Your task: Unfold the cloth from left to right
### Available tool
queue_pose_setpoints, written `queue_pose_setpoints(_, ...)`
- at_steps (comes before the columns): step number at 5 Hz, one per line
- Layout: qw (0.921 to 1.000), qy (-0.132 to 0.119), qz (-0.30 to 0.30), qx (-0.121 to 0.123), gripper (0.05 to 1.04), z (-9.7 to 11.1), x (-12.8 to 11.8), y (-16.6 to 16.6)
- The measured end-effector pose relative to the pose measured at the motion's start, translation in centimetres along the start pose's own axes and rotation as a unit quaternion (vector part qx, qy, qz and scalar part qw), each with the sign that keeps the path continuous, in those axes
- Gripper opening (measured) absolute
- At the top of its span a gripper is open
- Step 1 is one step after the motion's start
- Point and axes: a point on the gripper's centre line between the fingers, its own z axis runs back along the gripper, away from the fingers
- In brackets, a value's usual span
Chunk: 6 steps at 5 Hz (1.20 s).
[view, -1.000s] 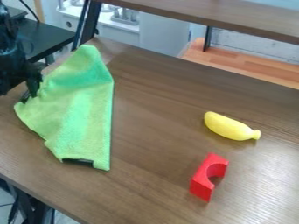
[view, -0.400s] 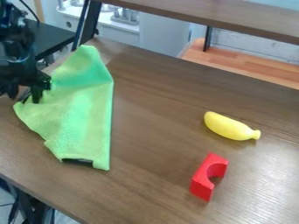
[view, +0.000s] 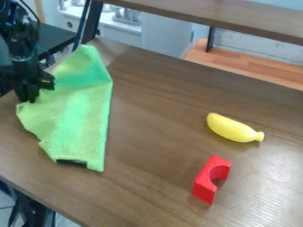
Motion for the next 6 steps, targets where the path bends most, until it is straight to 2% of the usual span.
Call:
queue_pose_setpoints(1,0.9999,0.012,0.001,-0.002,0.079,0.0,0.1,0.0)
queue_pose_setpoints(2,0.9996,0.024,0.009,-0.014,0.054,0.3,-0.2,0.0)
queue_pose_setpoints(3,0.9994,0.009,0.033,-0.006,0.051,3.1,-0.4,-0.1)
queue_pose_setpoints(4,0.9985,-0.006,0.051,0.020,0.051,5.9,-0.3,-1.9)
queue_pose_setpoints(5,0.9967,0.001,0.062,0.052,0.051,7.0,-0.5,-4.4)
queue_pose_setpoints(6,0.9920,-0.019,0.073,0.101,0.051,7.8,0.0,-6.6)
